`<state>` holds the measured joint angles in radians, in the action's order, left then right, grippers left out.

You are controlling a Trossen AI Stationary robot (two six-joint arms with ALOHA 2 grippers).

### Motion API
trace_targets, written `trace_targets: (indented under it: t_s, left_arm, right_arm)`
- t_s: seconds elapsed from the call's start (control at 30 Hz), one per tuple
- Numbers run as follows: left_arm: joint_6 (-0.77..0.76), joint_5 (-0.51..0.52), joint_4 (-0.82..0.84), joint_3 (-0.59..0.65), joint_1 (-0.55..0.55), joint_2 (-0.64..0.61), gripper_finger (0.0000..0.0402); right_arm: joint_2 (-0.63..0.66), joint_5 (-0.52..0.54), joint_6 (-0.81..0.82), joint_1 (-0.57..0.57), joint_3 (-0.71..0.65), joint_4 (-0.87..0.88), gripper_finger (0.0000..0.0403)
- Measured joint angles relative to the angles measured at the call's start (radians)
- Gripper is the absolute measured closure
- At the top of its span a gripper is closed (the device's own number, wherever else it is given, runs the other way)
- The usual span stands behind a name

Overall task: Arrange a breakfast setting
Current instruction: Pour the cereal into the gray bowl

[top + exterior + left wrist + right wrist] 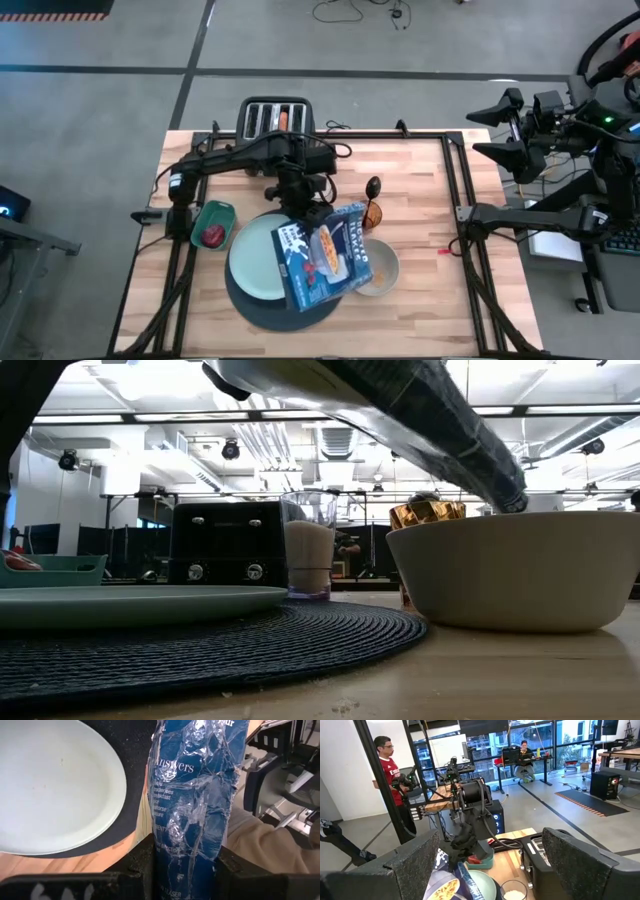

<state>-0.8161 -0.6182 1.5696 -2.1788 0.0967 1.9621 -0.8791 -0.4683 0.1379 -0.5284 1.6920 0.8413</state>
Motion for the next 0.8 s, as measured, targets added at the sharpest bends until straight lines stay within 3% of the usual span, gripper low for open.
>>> trace_targets:
  t_s: [0.8]
  left_arm:
    - [-0.039, 0.003, -0.017, -0.017, 0.013, 0.001, 0.0303]
  right_arm:
    - [-0.001, 0.027, 0.0, 0.0, 0.0, 0.003, 0.006]
